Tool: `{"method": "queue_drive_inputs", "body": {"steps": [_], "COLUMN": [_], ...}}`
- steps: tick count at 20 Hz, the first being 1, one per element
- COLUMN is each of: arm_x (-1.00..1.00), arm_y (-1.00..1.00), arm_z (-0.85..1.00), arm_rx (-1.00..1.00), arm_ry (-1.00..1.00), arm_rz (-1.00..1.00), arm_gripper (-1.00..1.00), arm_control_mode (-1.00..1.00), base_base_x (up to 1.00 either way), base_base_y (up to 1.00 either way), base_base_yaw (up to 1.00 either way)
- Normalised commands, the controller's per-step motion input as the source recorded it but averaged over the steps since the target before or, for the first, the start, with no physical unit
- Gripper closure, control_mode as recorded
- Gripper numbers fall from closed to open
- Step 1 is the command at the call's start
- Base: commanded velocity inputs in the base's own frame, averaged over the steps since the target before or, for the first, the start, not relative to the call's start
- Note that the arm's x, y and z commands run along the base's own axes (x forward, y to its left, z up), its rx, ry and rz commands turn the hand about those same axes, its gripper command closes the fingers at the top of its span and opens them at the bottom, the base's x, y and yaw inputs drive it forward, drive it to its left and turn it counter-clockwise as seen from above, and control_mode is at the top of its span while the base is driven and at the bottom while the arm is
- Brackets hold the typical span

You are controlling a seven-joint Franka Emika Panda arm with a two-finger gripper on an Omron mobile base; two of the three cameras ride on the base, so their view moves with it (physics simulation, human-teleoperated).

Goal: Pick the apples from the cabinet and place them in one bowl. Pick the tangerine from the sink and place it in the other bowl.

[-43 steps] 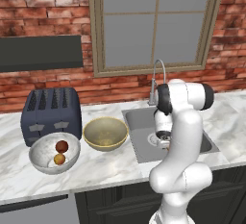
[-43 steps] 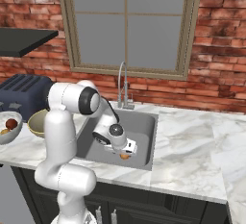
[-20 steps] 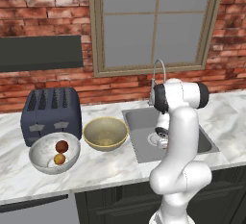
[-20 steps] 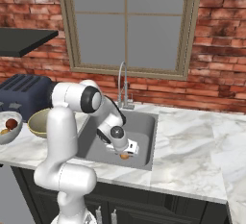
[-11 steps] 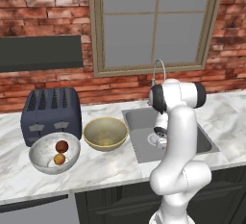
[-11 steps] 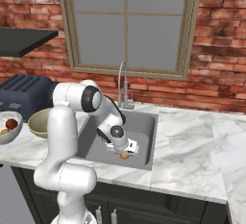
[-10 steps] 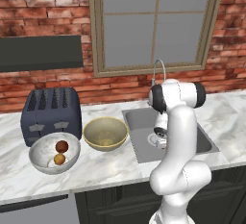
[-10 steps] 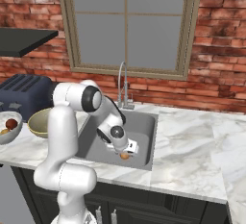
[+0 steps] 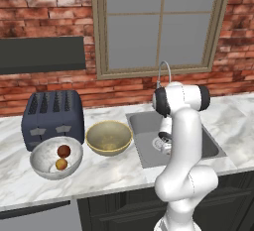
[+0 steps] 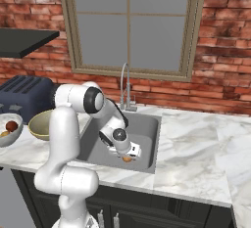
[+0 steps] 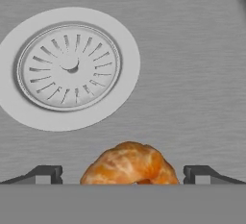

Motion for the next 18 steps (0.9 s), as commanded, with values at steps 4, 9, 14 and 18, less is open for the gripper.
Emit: {"method": "queue_drive_inputs", "body": {"steps": [4,9,14,18], "arm_x": [0.00,0.00,0.00,-0.15], "arm_y": [0.00,0.00,0.00,0.00], "arm_z": [0.00,0.00,0.00,0.24], "arm_rx": [0.00,0.00,0.00,0.00], "arm_ry": [0.00,0.00,0.00,0.00], "arm_rz": [0.00,0.00,0.00,0.00], "arm_gripper": [1.00,1.00,1.00,1.00], "arm_control_mode": [-1.00,-1.00,-1.00,-1.00], "base_base_x": [0.00,0.00,0.00,0.00], "base_base_y": [0.00,0.00,0.00,0.00], "base_base_yaw": [0.00,0.00,0.00,0.00]}}
